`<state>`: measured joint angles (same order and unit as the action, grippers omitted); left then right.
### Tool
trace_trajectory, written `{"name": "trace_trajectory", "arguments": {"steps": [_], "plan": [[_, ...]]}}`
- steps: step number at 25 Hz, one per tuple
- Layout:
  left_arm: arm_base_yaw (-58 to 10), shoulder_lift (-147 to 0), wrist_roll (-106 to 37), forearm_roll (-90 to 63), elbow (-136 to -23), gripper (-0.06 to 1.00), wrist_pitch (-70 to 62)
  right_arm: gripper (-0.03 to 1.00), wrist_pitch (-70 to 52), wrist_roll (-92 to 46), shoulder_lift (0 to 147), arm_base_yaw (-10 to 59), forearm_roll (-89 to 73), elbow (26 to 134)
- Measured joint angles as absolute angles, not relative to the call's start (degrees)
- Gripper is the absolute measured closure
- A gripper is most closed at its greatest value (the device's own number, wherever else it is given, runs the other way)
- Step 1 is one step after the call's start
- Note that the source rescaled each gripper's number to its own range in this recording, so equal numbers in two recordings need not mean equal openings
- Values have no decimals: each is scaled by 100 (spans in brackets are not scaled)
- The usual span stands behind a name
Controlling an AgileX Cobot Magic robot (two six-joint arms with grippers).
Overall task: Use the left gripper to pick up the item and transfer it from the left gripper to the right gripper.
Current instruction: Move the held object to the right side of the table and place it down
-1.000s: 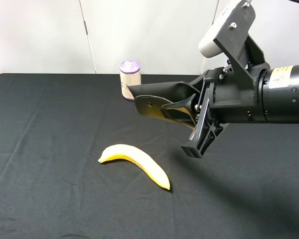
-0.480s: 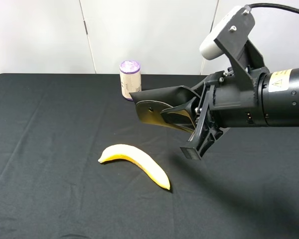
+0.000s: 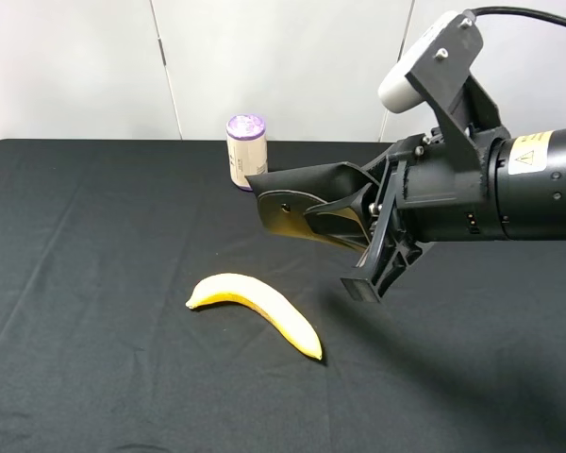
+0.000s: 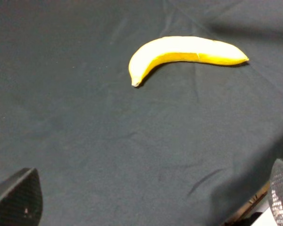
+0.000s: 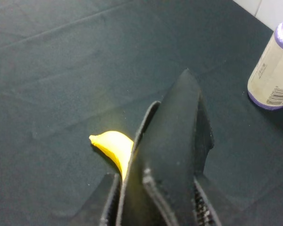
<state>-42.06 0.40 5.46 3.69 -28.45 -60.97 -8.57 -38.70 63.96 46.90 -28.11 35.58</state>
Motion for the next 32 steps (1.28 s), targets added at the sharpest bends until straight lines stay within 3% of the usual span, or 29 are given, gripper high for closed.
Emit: {"name": "trace_trajectory", "arguments": {"steps": [20,25,32], "plan": [[-115,40,546,369,-2845,2,-6097,97,-249,-3870,6396,4643,-2589,3558],[180,40,546,369,-2845,2,-6097,97,-222,-3870,6396,4233,-2462,3558],[178,40,546,369,-2845,2,-6097,97,-217,-3870,6417,2854,-2444,3558]]}}
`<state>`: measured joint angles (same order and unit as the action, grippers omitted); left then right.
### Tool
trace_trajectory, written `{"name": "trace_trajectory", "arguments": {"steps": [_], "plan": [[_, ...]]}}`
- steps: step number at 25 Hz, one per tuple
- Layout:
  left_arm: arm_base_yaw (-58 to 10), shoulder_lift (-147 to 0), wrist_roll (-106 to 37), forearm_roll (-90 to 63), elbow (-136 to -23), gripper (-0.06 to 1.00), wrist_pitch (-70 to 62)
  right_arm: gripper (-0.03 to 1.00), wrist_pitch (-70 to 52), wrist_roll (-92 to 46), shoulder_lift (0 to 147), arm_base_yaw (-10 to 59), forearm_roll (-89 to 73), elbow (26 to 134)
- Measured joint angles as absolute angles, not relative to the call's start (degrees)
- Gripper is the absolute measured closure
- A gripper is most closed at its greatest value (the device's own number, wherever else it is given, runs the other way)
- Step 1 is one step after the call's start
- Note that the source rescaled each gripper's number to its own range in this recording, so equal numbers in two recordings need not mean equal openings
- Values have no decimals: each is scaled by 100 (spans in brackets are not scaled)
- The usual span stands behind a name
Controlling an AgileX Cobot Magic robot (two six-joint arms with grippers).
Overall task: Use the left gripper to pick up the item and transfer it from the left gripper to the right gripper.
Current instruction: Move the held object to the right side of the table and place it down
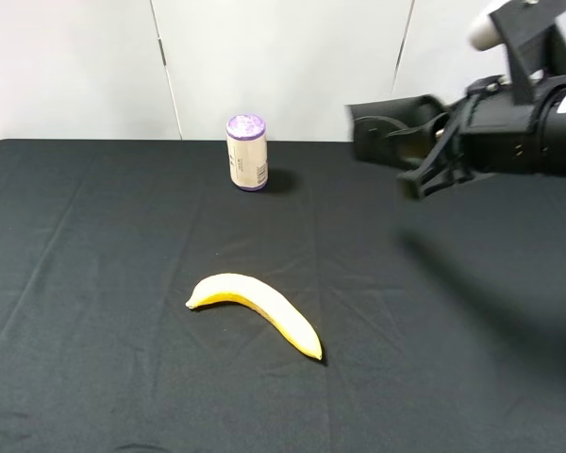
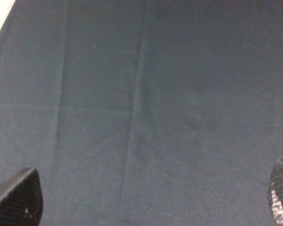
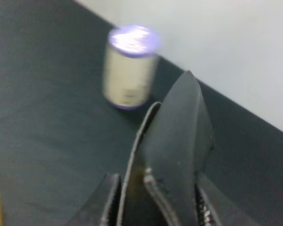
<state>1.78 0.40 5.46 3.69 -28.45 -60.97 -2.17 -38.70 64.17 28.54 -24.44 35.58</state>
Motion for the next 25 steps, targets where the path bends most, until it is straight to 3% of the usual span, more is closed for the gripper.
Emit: {"name": "trace_trajectory", "arguments": {"steps": [8,25], "plan": [[178,40,546,369,-2845,2,-6097,97,-216,-3870,7280,1447,-2444,3558],[178,40,546,369,-2845,2,-6093,97,-215,-3769,8132,1314,-2438,3558]]}}
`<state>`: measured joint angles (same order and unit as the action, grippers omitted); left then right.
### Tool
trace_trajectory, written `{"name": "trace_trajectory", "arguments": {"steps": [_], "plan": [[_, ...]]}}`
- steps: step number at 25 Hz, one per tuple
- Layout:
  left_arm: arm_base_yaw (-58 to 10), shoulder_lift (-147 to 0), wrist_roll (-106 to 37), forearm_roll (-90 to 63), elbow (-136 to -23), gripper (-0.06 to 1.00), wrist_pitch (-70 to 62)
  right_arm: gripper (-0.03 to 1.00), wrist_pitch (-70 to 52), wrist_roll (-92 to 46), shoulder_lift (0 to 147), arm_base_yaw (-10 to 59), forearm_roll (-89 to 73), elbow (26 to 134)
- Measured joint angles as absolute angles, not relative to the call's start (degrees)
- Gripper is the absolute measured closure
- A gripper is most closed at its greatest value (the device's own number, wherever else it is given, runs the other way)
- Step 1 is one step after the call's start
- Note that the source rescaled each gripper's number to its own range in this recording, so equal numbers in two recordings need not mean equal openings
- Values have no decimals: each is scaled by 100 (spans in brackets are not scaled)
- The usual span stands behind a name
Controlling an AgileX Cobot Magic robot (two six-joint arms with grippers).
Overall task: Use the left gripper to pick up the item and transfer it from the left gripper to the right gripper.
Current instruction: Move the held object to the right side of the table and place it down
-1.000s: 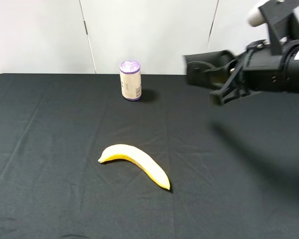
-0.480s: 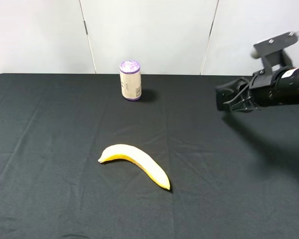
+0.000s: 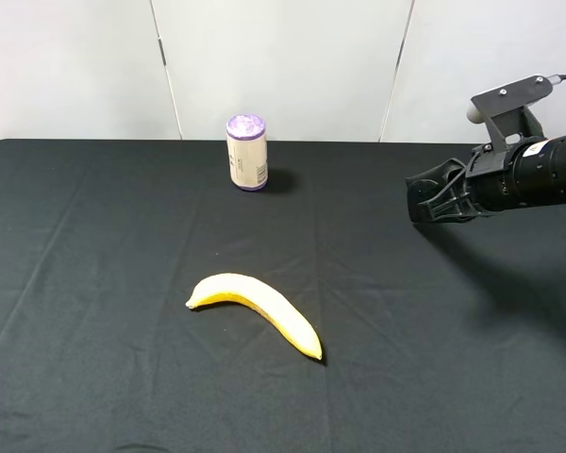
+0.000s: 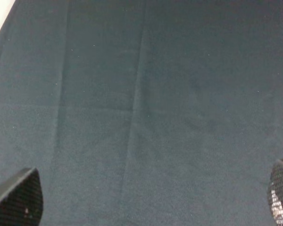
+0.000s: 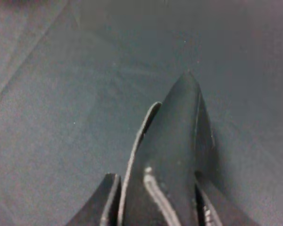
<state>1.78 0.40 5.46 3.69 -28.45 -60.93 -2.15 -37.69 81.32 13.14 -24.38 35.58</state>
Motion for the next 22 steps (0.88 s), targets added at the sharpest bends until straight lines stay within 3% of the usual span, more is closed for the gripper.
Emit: {"name": "trace_trajectory", "arguments": {"steps": [10,11,12,13,14,15,16,18,22], "plan": [[178,40,546,369,-2845,2,-6093,96,-215,-3699,8132,1314,-2438,3558],[178,40,546,369,-2845,2,-6093,87,-215,-3616,8132,1314,-2455,3558],[178,40,546,369,-2845,2,-6093,87,-215,-3616,8132,1314,-2455,3558],[178,40,546,369,-2845,2,-6093,69,-215,-3483,8132,1314,-2495,3558],[178,40,546,369,-2845,2,-6093,41,-215,-3348,8132,1314,-2511,3558],[178,40,546,369,-2845,2,-6093,23,-204,-3241,8132,1314,-2529,3558],[178,40,546,369,-2845,2,-6093,12,-198,-3158,8132,1314,-2545,3558],[178,40,546,369,-2845,2,-6093,3,-179,-3074,8132,1314,-2550,3558],[178,40,546,369,-2845,2,-6093,-2,-174,-3058,8132,1314,-2550,3558]]}}
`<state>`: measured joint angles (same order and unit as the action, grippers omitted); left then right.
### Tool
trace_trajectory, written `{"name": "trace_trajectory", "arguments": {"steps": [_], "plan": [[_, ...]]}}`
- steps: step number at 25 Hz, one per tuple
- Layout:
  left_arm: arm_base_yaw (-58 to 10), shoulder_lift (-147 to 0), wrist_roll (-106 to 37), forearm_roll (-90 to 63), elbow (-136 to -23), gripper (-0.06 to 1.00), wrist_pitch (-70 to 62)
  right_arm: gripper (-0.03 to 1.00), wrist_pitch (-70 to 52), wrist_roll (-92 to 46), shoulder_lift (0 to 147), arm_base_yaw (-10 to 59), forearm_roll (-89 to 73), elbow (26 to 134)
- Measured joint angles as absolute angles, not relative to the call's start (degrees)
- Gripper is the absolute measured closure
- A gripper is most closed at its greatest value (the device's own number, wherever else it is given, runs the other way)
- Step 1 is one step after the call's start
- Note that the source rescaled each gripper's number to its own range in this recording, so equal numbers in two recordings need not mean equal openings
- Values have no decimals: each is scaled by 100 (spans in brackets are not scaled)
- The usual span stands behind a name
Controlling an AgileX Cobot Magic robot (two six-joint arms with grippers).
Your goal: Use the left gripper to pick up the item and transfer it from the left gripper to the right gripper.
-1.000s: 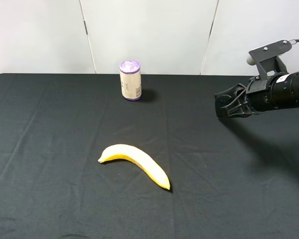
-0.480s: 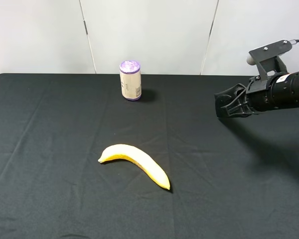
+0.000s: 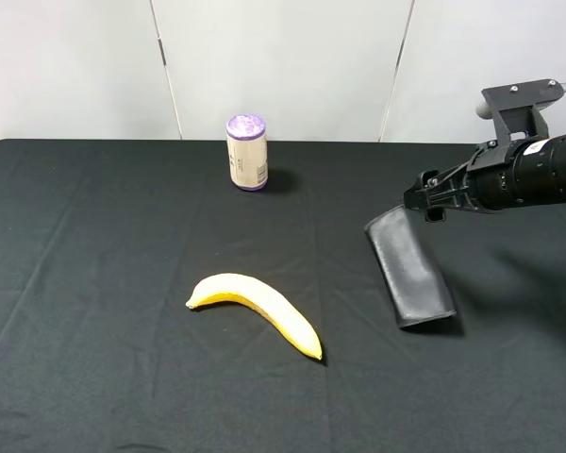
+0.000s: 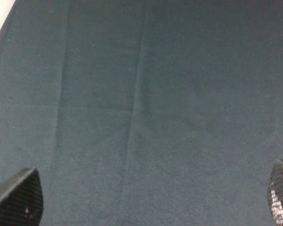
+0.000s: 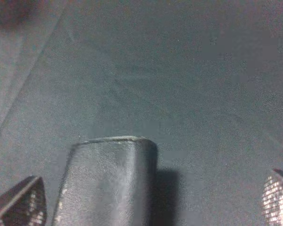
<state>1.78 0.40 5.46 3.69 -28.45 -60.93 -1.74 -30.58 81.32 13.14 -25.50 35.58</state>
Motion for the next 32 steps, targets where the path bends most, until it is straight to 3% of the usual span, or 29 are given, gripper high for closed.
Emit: {"name": "trace_trajectory", "arguments": {"steps": [18,32], "plan": [[178,40,546,369,-2845,4,-6093,-3,-268,-3058,7613,1314,-2550,3565],[178,40,546,369,-2845,4,-6093,-3,-2700,-2380,5631,1314,-2278,3683]]}}
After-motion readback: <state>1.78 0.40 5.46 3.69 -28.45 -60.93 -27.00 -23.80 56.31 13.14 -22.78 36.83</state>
